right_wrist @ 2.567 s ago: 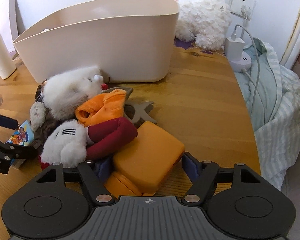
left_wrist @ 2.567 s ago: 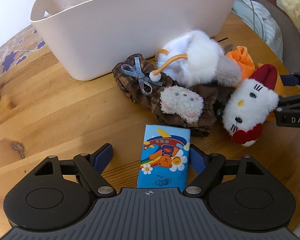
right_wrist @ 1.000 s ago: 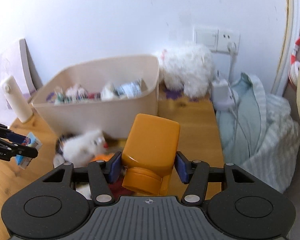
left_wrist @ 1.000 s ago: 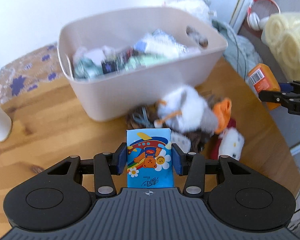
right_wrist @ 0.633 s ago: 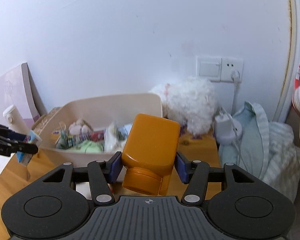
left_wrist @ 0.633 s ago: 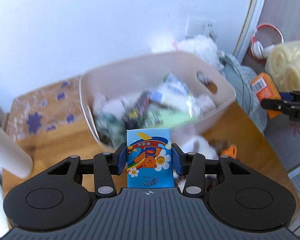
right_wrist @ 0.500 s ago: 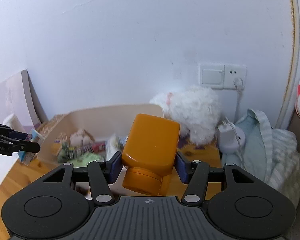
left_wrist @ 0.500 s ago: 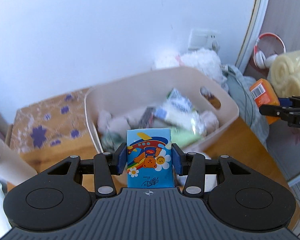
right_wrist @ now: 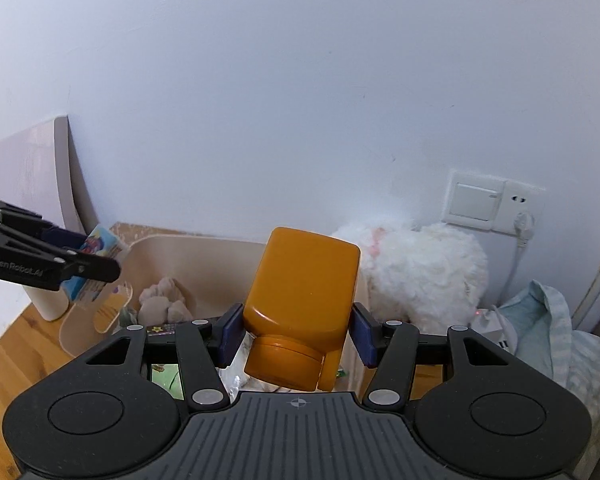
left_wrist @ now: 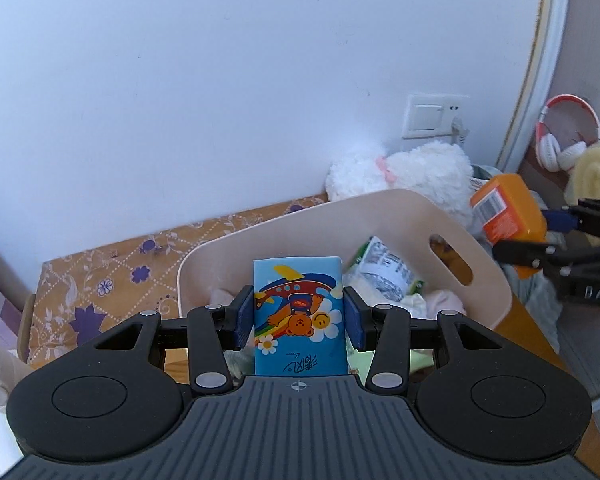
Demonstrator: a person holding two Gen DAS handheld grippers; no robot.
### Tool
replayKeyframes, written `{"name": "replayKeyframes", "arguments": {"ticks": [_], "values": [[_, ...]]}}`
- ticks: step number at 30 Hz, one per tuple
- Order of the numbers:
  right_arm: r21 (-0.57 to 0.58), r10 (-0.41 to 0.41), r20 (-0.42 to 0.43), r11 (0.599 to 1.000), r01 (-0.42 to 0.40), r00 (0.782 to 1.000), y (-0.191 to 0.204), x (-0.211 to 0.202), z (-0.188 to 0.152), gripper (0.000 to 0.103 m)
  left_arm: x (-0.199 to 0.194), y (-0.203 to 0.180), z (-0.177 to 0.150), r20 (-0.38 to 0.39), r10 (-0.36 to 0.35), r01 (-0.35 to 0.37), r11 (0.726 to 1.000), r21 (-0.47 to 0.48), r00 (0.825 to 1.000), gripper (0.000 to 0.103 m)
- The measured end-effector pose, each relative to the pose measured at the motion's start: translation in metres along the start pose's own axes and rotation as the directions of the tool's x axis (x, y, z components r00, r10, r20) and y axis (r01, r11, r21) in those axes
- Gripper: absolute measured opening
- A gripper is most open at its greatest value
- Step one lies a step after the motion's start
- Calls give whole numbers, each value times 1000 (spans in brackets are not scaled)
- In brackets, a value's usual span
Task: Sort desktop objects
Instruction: 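Carry the tissue pack and orange bottle to the basket and release them inside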
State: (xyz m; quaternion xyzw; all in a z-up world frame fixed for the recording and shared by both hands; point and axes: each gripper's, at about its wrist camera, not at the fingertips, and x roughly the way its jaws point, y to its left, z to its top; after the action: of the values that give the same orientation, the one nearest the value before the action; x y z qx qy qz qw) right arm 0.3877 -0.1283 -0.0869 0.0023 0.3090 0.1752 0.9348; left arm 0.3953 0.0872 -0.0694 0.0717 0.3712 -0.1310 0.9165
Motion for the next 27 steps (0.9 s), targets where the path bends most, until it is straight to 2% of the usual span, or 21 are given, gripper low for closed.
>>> {"name": "replayKeyframes", "arguments": {"ticks": [7,10,13,17,18,19,21,27], "values": [[19,8,-82,1000,-7,997,10,35,-8,53,35,0,-11,-81,79,-81,996,-23,994,47],[47,3,-107,999,2,994,11,44,-13,53,47,-4,-19,-118,107,-106,994,18,987,47],[48,5,-129,999,2,992,13,51,-16,53,54,-9,-26,-142,116,-108,992,58,983,47],[26,-3,-171,1000,7,985,19,62,-19,54,58,-10,-31,-152,104,-97,994,50,983,49],[26,-4,-173,1000,9,985,20,62,-20,63,57,-10,-30,-149,96,-91,995,42,984,57],[22,-8,-162,1000,11,987,20,61,-21,63,55,-11,-30,-143,95,-90,995,38,985,68],[3,-6,-145,1000,6,989,22,57,-21,71,50,-14,-29,-117,107,-103,994,44,987,79],[-19,6,-123,1000,-9,992,21,41,-23,92,43,-15,-30,-114,130,-124,991,59,985,82]]}}
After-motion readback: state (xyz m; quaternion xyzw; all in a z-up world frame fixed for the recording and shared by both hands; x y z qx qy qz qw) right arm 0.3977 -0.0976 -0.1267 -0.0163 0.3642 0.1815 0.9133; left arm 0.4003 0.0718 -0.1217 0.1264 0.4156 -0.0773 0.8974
